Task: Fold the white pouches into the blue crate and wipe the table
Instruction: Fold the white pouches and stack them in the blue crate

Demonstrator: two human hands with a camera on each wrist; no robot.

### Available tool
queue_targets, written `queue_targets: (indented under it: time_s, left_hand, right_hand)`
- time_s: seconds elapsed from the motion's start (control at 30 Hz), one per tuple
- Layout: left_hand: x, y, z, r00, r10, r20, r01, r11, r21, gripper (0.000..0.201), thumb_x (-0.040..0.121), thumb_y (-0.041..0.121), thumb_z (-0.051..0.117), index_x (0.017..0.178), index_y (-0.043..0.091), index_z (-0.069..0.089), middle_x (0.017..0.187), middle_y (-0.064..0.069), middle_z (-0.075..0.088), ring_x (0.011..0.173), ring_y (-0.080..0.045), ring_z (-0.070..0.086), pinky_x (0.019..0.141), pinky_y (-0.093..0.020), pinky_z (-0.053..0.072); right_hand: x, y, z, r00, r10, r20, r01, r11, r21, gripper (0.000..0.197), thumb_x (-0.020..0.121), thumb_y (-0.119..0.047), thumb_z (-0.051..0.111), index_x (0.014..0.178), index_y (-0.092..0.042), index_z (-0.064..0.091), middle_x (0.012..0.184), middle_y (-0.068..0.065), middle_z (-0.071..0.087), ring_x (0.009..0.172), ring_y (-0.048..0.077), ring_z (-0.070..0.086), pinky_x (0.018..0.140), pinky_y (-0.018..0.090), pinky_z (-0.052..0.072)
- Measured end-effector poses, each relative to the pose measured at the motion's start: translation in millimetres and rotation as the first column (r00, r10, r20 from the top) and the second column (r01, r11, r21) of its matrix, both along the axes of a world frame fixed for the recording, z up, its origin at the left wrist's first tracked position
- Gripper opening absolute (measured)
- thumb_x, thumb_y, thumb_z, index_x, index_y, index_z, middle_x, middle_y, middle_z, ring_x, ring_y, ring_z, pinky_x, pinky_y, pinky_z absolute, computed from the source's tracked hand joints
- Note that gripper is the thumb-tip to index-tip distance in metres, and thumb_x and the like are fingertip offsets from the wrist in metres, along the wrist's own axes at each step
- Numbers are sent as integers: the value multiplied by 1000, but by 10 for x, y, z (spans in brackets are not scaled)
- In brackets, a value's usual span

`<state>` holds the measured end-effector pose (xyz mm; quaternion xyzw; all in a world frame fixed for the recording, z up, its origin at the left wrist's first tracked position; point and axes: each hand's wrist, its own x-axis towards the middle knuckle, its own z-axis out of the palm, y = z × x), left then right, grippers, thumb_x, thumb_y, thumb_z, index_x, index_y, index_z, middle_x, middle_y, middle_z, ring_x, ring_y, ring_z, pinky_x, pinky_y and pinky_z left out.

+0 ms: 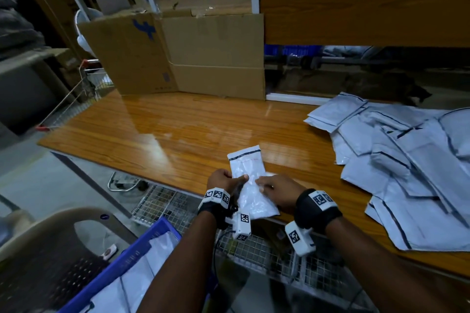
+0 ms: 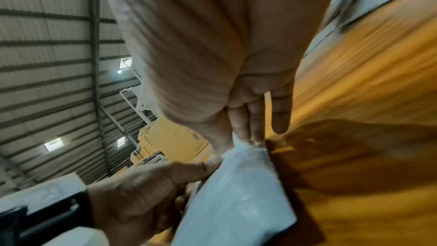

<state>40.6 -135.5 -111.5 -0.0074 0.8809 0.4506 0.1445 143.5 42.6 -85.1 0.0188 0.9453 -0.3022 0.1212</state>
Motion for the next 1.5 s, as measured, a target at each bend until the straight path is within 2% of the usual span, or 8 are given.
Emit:
queue_targets:
  time_s: [0.13, 0.27, 0.53, 0.7, 0.87, 1.1, 1.37, 1.5]
  left_hand:
    - [6, 8, -14, 1000, 11, -4, -11, 1000, -13, 50, 61, 50, 89, 66, 18, 51, 59, 2, 61, 51, -14, 56, 46, -21, 40]
    - [42, 5, 15, 999, 20, -31, -20, 1000, 6, 51, 64, 47, 89, 62, 18, 47, 51, 5, 51, 45, -12, 48, 41, -17, 33]
    - [54, -16, 14, 996, 82, -22, -81, 996, 32, 48, 61, 45, 91, 66, 16, 52, 55, 4, 58, 48, -12, 54, 41, -20, 39]
    - [13, -20, -44, 994, 103, -33, -103, 995, 10, 48, 56, 51, 91, 65, 15, 61, 58, 1, 67, 56, -17, 64, 47, -27, 50]
    - [-3, -33, -89, 992, 115, -50, -113, 993, 25, 49, 56, 50, 92, 65, 13, 62, 60, -3, 70, 58, -21, 68, 50, -29, 52]
    - [-90, -140, -148, 992, 123, -41, -120, 990, 78, 47, 56, 41, 94, 68, 6, 65, 60, -6, 71, 61, -27, 72, 53, -44, 58]
    - [-336, -562, -66, 974, 184, -129, -189, 982, -29, 51, 67, 49, 87, 55, 13, 53, 46, -2, 52, 43, -20, 47, 45, -20, 31]
    - [-417, -706, -15, 979, 158, -130, -166, 984, -60, 52, 69, 53, 85, 58, 12, 54, 47, -2, 52, 43, -19, 47, 43, -19, 28]
  right_hand:
    - [-54, 344, 21, 970, -214, -118, 211, 977, -40, 34, 95, -25, 52, 127, -33, 61, 133, -4, 60, 119, 21, 58, 98, 32, 48]
    - [-386, 912, 72, 899, -392, -197, 422, 896, 137, 54, 94, -33, 59, 145, -23, 45, 161, 4, 23, 146, 26, 26, 117, 41, 29]
    - [-884, 1737, 136, 939, -312, -146, 337, 741, 581, 37, 95, -42, 50, 132, -45, 52, 164, 10, -6, 148, 35, -14, 116, 53, 9]
    - [-995, 1940, 61, 960, -249, -129, 273, 723, 634, 39, 93, -37, 49, 131, -48, 51, 163, 11, -2, 148, 36, -11, 115, 56, 9]
    - [-1065, 2038, -26, 953, -300, -47, 254, 705, 663, 58, 94, -28, 40, 150, -34, 24, 163, 4, 5, 149, 30, -1, 117, 53, 9]
    - [-974, 1767, -84, 966, -257, -18, 198, 695, 692, 52, 92, -26, 40, 144, -25, 34, 154, -1, 31, 146, 16, 18, 115, 47, 14]
    - [-574, 1003, -168, 998, 50, 27, -57, 886, 460, 55, 100, -22, 37, 154, -20, 26, 163, 6, 14, 150, 24, 15, 117, 44, 24]
    - [-397, 815, -185, 998, 59, -16, -53, 963, 265, 37, 92, -22, 43, 120, -41, 60, 161, -2, 24, 150, 19, 17, 119, 49, 19]
